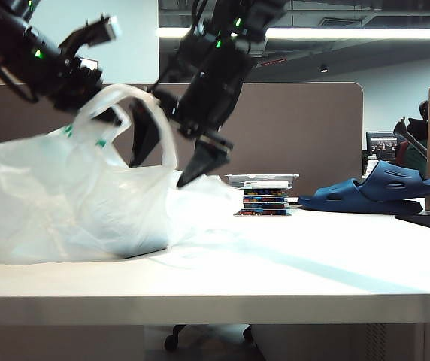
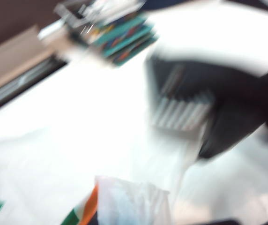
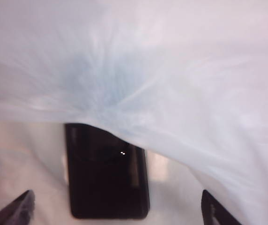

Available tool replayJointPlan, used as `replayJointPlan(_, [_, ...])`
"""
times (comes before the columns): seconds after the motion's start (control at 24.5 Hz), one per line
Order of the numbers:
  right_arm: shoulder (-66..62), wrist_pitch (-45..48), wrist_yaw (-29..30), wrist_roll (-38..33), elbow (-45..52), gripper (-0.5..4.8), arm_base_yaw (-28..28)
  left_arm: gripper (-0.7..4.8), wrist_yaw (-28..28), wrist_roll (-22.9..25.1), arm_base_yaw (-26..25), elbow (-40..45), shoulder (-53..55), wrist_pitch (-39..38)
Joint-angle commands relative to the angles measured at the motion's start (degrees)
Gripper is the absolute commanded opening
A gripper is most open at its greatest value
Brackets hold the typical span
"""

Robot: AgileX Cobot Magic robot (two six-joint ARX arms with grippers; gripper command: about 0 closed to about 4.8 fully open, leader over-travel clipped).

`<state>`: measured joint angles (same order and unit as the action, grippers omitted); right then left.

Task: Put the power bank into the bag.

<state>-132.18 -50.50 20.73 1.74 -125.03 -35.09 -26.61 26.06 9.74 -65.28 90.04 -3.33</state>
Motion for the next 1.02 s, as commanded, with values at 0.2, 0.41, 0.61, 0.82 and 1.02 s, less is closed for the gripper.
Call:
replayJointPlan(0.2, [0.74, -5.86, -0.33, 1.95, -0.15, 4.79, 0.09, -0.06, 4.96, 0.07, 0.15, -0.22, -0.33, 3.65])
replayJointPlan(0.41, [2.56, -7.15, -0.72, 2.99, -0.17, 4.79, 0.66, -0.06, 4.98, 0.07, 0.13, -0.22, -0.33, 3.39])
replayJointPlan(0.61, [5.60, -7.10, -2.84, 3.32, -0.15, 4.79, 2.23, -0.06, 4.87, 0.04, 0.13, -0.22, -0.46, 3.43])
replayJointPlan(0.82, [8.76, -8.15, -3.26, 3.89, -0.15, 4.79, 5.18, 1.56, 3.17, 0.00, 0.15, -0.24, -1.31, 3.39])
replayJointPlan(1.02, [11.21, -8.94, -4.85, 4.22, -0.15, 4.79, 7.10, 2.79, 3.04, -0.22, 0.17, -0.24, -2.58, 2.54])
